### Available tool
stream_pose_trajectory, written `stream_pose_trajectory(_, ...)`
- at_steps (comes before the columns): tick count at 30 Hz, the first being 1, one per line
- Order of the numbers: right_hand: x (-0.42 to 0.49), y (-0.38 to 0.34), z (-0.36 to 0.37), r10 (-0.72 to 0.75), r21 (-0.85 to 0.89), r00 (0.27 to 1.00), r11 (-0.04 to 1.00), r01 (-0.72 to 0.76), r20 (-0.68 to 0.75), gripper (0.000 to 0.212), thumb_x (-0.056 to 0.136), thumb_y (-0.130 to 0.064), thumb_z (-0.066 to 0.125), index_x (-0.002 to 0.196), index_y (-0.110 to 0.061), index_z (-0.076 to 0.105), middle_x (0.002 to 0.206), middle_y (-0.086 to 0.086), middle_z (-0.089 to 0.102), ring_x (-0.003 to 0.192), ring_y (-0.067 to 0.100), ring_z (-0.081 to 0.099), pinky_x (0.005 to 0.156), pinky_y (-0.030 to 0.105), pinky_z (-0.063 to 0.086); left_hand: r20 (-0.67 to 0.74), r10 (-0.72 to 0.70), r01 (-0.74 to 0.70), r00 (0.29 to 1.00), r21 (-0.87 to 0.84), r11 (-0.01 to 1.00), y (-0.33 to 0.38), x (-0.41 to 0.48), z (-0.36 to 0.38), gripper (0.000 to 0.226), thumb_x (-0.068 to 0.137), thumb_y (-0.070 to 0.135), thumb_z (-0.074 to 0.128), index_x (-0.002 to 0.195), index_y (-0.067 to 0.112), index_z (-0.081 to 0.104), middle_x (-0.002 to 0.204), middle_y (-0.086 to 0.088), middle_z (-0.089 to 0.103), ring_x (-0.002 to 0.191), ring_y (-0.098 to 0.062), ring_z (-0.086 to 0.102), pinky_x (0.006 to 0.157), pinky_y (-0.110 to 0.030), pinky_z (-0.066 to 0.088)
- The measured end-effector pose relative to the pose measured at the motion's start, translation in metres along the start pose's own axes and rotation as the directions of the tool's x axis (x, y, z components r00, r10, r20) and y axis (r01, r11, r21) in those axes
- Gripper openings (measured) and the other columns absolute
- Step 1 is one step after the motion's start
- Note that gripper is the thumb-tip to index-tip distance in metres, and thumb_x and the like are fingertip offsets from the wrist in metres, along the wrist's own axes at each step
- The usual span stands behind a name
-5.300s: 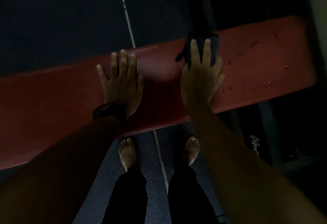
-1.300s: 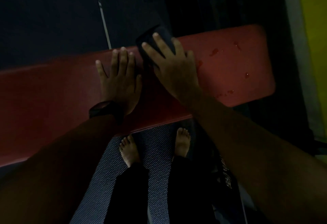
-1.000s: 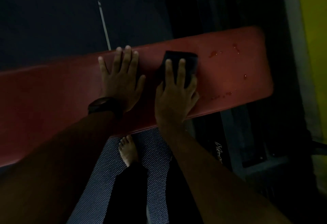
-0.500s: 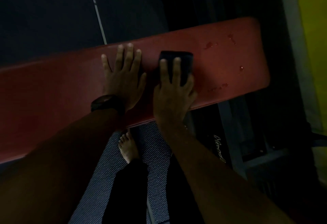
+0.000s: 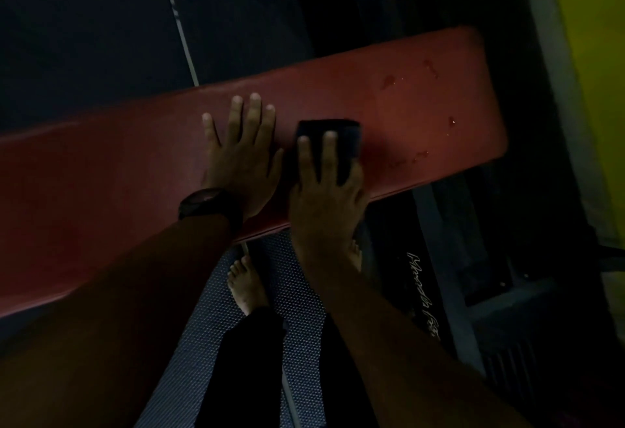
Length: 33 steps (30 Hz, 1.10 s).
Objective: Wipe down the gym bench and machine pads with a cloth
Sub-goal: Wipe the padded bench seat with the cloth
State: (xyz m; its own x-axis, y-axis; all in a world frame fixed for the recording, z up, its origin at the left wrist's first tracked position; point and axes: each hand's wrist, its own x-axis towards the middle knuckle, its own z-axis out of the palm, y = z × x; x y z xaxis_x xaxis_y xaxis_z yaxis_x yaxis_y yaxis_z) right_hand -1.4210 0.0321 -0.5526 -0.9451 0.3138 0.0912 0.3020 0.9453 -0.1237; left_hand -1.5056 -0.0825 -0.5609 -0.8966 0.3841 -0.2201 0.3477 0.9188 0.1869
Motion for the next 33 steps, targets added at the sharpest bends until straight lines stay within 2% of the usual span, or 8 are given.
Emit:
stream_pose_trajectory(5,0.059,0.050,0.001,-0.533,-0.087,0.846,0.842,0.532,0.013,0.054,0.094,-0.036,0.047,0.148,-0.039,0.048,0.157,-0.001,0.045,0.126,0.041,0.055,0.078,0.047,0.052,-0.026,0.003,-0.002,1.000,0.033,0.999,-0.007,-0.002,0.004,0.071,0.098,0.044,0.016,0.160,0.009,0.021,0.168,-0.013,0.016,0.156,-0.032,0.011,0.119,-0.068,0.010)
stream_pose_trajectory(9,0.073,0.073,-0.004,-0.134,-0.106,0.991,0.985,0.135,0.014,0.059,0.094,-0.041,0.039,0.153,-0.037,0.041,0.162,0.002,0.037,0.131,0.041,0.048,0.085,0.052,0.050,-0.017,-0.002,0.003,1.000,0.019,1.000,-0.006,-0.001,0.003,0.070,0.100,0.046,0.016,0.160,0.010,0.020,0.169,-0.013,0.015,0.156,-0.031,0.009,0.120,-0.066,0.008)
stream_pose_trajectory(13,0.014,0.027,-0.002,0.292,-0.025,0.955,0.956,-0.293,-0.051,0.064,0.093,-0.034,0.054,0.155,-0.033,0.039,0.164,0.003,0.032,0.135,0.043,0.044,0.086,0.057,0.049,-0.022,-0.032,0.033,0.999,0.027,0.999,0.002,0.001,0.004,0.068,0.103,0.046,0.016,0.160,0.010,0.019,0.169,-0.013,0.015,0.156,-0.031,0.009,0.118,-0.068,0.009)
stream_pose_trajectory(17,-0.011,-0.002,0.001,-0.072,0.042,0.997,0.997,0.072,0.009,0.064,0.090,-0.038,0.062,0.151,-0.034,0.045,0.161,0.002,0.038,0.132,0.044,0.046,0.086,0.057,0.048,0.002,-0.008,0.008,1.000,0.047,0.999,0.003,0.005,0.005,0.070,0.102,0.041,0.031,0.161,0.008,0.013,0.169,-0.014,0.008,0.157,-0.032,0.004,0.117,-0.070,0.006)
stream_pose_trajectory(21,0.055,0.047,0.000,-0.410,-0.059,0.912,0.910,0.411,0.032,0.058,0.094,-0.038,0.051,0.151,-0.037,0.044,0.159,0.001,0.041,0.131,0.040,0.049,0.082,0.052,0.050,-0.029,-0.040,0.041,0.999,0.027,0.999,0.001,0.009,0.001,0.065,0.105,0.039,0.027,0.161,0.008,0.015,0.169,-0.014,0.010,0.157,-0.030,0.006,0.119,-0.067,0.006)
stream_pose_trajectory(25,0.063,0.071,-0.005,0.042,-0.051,0.998,0.998,-0.040,0.037,0.064,0.095,-0.041,0.051,0.156,-0.038,0.032,0.165,0.000,0.029,0.139,0.038,0.040,0.092,0.056,0.045,-0.013,-0.039,0.039,0.999,0.023,0.999,0.002,0.014,-0.001,0.065,0.105,0.041,0.023,0.161,0.009,0.016,0.169,-0.013,0.010,0.157,-0.029,0.005,0.120,-0.066,0.005)
stream_pose_trajectory(28,0.024,0.039,-0.005,0.333,-0.014,0.943,0.943,-0.333,-0.017,0.069,0.091,-0.035,0.060,0.156,-0.035,0.035,0.165,0.001,0.029,0.138,0.040,0.041,0.091,0.057,0.046,-0.025,-0.056,0.056,0.998,0.013,0.998,0.004,0.015,0.000,0.065,0.105,0.043,0.020,0.161,0.010,0.017,0.169,-0.012,0.012,0.157,-0.029,0.006,0.118,-0.068,0.006)
stream_pose_trajectory(33,0.009,0.009,-0.002,-0.016,0.031,0.998,0.999,0.014,0.057,0.063,0.090,-0.038,0.061,0.151,-0.036,0.045,0.160,0.003,0.040,0.130,0.044,0.048,0.086,0.058,0.050,-0.026,-0.027,0.027,0.999,0.007,1.000,0.010,0.023,0.001,0.068,0.104,0.044,0.011,0.160,0.008,0.018,0.169,-0.014,0.012,0.156,-0.031,0.006,0.117,-0.070,0.006)
